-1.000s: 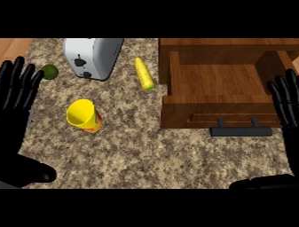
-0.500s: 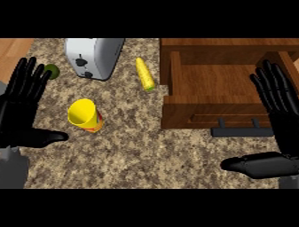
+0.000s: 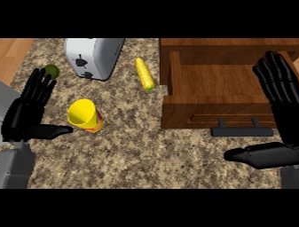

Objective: Pick up the cup, place it into the drawer and close the drawer

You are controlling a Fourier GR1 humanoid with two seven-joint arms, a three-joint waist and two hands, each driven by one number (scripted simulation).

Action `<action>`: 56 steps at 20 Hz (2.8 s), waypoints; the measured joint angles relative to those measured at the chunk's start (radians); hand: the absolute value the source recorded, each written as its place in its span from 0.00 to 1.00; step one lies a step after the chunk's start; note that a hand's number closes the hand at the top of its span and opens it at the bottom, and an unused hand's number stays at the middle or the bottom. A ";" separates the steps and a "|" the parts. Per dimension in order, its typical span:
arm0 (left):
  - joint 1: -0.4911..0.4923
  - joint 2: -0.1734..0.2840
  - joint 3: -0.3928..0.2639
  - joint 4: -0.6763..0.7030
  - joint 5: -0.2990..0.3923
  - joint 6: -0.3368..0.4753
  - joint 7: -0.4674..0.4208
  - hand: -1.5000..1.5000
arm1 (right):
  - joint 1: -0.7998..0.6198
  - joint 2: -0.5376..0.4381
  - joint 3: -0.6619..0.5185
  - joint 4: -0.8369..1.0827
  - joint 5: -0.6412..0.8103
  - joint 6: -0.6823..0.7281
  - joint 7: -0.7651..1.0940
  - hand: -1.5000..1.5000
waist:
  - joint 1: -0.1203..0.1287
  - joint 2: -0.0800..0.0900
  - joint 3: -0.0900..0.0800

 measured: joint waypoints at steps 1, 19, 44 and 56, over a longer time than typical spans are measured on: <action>-0.010 0.001 0.001 0.037 -0.013 0.004 -0.017 0.00 | -0.014 -0.004 -0.010 0.011 -0.007 0.002 0.001 0.00 | 0.000 0.000 0.000; -0.177 0.048 0.042 0.803 -0.182 -0.011 -0.529 0.00 | -0.093 -0.020 -0.039 0.036 -0.008 0.006 0.037 0.00 | -0.008 0.003 -0.001; -0.325 0.035 0.073 1.145 -0.249 0.014 -0.792 0.00 | -0.113 -0.036 -0.057 0.049 -0.037 0.037 0.037 0.00 | -0.036 0.014 -0.005; -0.343 0.003 0.075 1.089 -0.254 0.030 -0.848 1.00 | -0.122 -0.052 -0.068 0.061 -0.039 0.046 0.045 0.00 | -0.040 0.018 -0.005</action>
